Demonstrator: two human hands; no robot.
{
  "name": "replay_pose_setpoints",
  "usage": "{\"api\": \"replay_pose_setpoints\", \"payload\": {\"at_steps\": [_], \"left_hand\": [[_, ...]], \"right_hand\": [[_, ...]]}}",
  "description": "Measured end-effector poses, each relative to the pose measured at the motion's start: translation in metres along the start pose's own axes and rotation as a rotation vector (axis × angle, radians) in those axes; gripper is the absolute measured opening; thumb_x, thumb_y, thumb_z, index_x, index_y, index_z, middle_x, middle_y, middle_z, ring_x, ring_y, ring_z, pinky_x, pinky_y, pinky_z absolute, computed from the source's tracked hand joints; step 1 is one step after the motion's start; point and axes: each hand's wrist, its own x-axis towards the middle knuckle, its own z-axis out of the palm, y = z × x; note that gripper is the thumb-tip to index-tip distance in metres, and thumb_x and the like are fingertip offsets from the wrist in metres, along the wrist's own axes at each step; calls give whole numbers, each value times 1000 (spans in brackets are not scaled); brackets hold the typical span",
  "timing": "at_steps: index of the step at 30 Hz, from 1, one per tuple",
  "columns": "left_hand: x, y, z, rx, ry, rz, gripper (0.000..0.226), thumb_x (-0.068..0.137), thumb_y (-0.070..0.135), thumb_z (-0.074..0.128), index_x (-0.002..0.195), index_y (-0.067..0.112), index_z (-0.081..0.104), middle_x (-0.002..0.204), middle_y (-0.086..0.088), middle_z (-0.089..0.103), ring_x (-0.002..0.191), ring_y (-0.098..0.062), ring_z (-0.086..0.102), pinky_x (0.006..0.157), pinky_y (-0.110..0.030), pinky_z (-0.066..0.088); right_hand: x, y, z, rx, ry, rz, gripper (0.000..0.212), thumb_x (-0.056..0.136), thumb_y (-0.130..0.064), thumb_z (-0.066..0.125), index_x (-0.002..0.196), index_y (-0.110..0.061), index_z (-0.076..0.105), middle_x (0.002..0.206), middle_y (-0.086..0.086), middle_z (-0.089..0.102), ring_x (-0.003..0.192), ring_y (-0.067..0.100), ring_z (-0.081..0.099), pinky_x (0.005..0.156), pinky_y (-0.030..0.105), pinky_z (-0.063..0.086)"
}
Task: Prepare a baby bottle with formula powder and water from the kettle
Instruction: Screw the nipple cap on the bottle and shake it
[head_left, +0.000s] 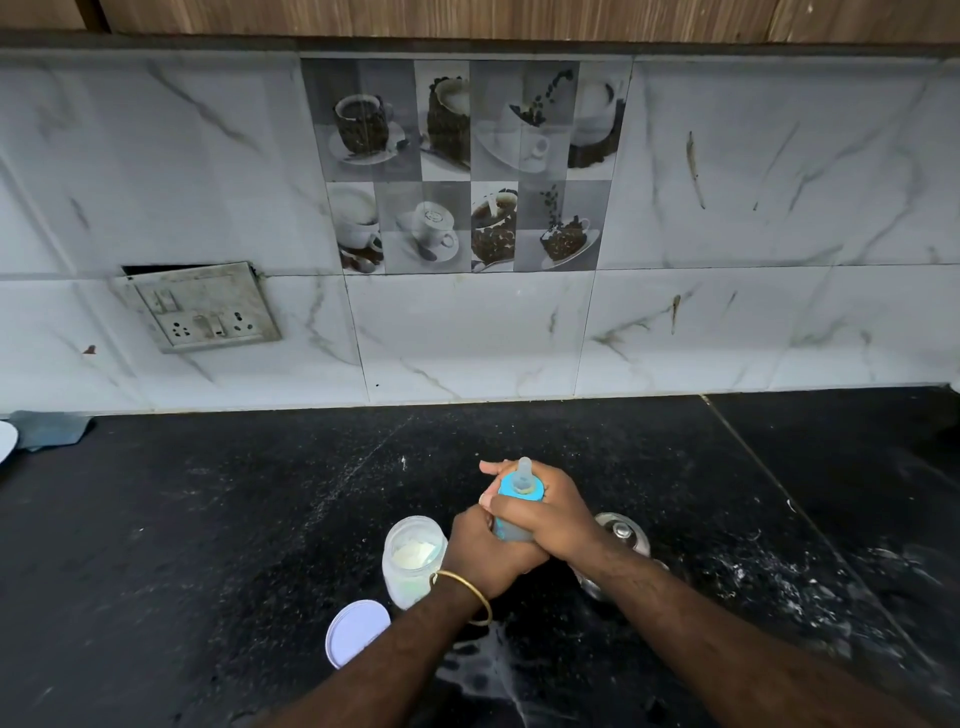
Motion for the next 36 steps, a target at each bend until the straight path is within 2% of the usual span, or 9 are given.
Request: {"api": "replay_pose_setpoints", "payload": {"at_steps": [6, 12, 15, 18, 20, 25, 27, 31, 36], "left_hand": [[-2, 0, 2, 54, 51, 17, 27, 65, 22, 82, 91, 23, 73, 77, 6, 76, 73, 0, 71, 58, -13, 51], [0, -1, 2, 42, 46, 1, 29, 65, 19, 81, 93, 22, 72, 78, 5, 76, 73, -1, 72, 58, -13, 51], [5, -6, 2, 32, 3, 0, 28, 65, 21, 78, 92, 24, 71, 85, 3, 77, 80, -6, 74, 70, -27, 61], [9, -6, 2, 78, -36, 27, 15, 73, 24, 74, 87, 25, 69, 84, 4, 75, 78, -5, 71, 66, -23, 57], [12, -6, 3, 113, -29, 23, 10, 76, 30, 70, 84, 26, 67, 80, 5, 73, 73, -3, 69, 61, -18, 51], [14, -5, 7, 97, 55, -3, 15, 79, 38, 69, 91, 30, 64, 84, 8, 73, 77, -7, 70, 64, -21, 53], [12, -6, 8, 18, 91, -48, 29, 79, 37, 74, 105, 30, 64, 92, 10, 73, 83, -5, 70, 69, -20, 54], [13, -12, 4, -20, 91, -95, 96, 59, 54, 74, 144, 22, 41, 120, 12, 66, 107, -6, 65, 98, -35, 54], [13, -8, 1, -32, -54, -127, 139, 45, 52, 83, 155, 18, 7, 159, -2, 31, 138, -9, 41, 115, -34, 38]], "right_hand": [[0, -2, 5, -21, 70, 44, 9, 78, -11, 81, 86, -11, 77, 118, -14, 71, 99, 6, 72, 84, 28, 59], [-3, -5, 7, -10, 94, 66, 17, 77, -17, 84, 93, -14, 77, 118, -11, 72, 97, 9, 73, 83, 25, 59], [-6, -8, 2, -93, 37, 90, 54, 67, -45, 88, 117, -34, 69, 119, -12, 70, 103, 5, 69, 93, 28, 57], [-10, -9, -6, -269, -2, 34, 107, 55, -62, 86, 147, -53, 31, 131, -13, 60, 118, 1, 59, 104, 27, 47], [-15, -9, -9, -412, 8, -64, 104, 65, -58, 83, 148, -59, 19, 136, -11, 56, 123, 3, 55, 103, 27, 45], [-24, -6, -3, -499, 65, -195, 84, 81, -50, 74, 140, -67, 16, 135, -10, 57, 117, 6, 58, 100, 29, 49], [-26, -3, -2, -536, 90, -228, 83, 82, -51, 72, 137, -70, 13, 138, -12, 55, 120, 6, 56, 101, 31, 49], [-26, 0, -3, -539, 41, -228, 86, 84, -47, 71, 133, -73, 6, 143, -13, 50, 124, 6, 55, 103, 32, 48], [-21, 4, -11, -539, 41, -222, 85, 85, -44, 71, 137, -69, 9, 141, -10, 51, 122, 2, 54, 104, 29, 47]]}}
